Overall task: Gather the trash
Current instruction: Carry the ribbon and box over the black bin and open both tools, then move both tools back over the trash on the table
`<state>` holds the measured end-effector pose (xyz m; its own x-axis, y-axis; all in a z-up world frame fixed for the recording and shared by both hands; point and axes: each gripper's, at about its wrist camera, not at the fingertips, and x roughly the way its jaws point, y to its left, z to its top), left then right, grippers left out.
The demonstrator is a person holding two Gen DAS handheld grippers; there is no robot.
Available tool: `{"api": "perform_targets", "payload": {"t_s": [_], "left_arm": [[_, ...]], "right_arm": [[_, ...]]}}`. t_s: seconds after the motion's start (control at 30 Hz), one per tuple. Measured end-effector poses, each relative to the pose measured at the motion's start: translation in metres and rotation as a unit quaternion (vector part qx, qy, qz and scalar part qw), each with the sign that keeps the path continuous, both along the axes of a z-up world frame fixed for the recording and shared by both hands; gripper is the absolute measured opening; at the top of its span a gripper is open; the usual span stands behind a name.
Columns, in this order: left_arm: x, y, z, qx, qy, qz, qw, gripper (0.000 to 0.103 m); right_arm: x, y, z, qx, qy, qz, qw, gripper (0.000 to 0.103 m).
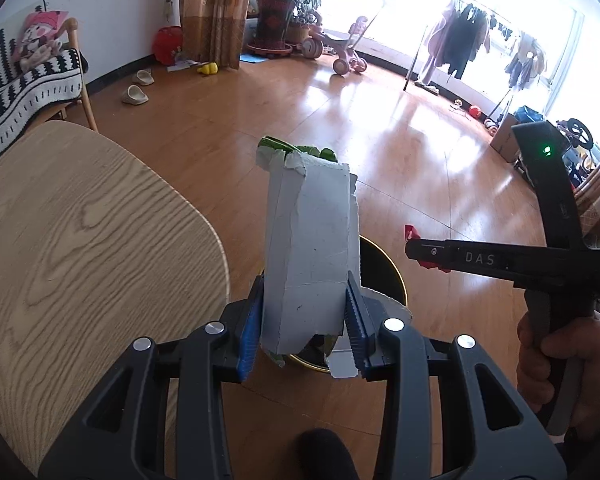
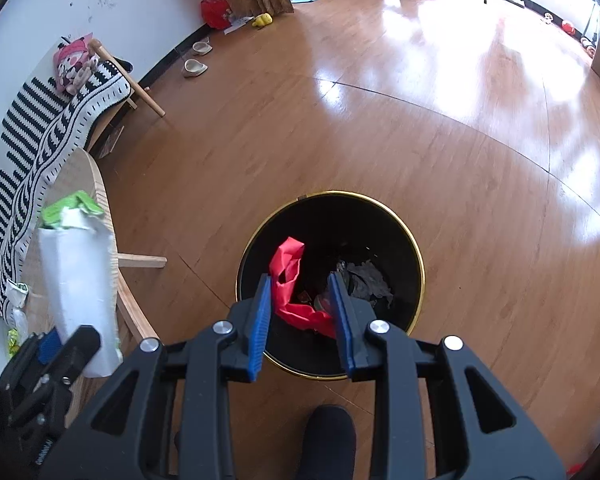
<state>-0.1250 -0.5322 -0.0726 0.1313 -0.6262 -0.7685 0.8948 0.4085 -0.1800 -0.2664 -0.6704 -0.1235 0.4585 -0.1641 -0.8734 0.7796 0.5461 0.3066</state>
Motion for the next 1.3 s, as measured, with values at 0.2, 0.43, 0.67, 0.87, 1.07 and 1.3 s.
{"api": "perform_targets", "payload": {"t_s": [0.2, 0.43, 0.67, 0.87, 1.07, 1.3], "left_arm": [[0.007, -0.006, -0.005, 0.002, 0.005, 0.000, 1.0000, 0.037], [0.005, -0.015, -0.012, 0.005, 0.015, -0.011, 0.9998, 0.037], [0.003, -0.036, -0.025, 0.004, 0.033, -0.031, 0.9990, 0.038], [-0.006, -0.048, -0.029, -0.007, 0.028, -0.037, 0.9989, 0.072], [-0.002, -0.039, -0.022, -0.007, 0.026, -0.026, 0.9993, 0.077], [0.020, 0.006, 0.007, -0.015, 0.011, 0.031, 0.9993, 0.091]], "right_arm": [[-0.009, -0.002, 0.007, -0.008, -0.017, -0.021, 1.000, 0.073], [-0.019, -0.008, 0.014, -0.018, -0.025, -0.048, 0.998, 0.073], [-0.043, -0.019, 0.020, -0.026, -0.038, -0.100, 0.994, 0.077], [-0.062, -0.023, 0.027, -0.037, -0.053, -0.137, 0.989, 0.079], [-0.048, -0.017, 0.029, -0.038, -0.051, -0.117, 0.991, 0.080], [-0.005, 0.010, 0.043, -0.050, -0.059, -0.073, 0.994, 0.084]]}}
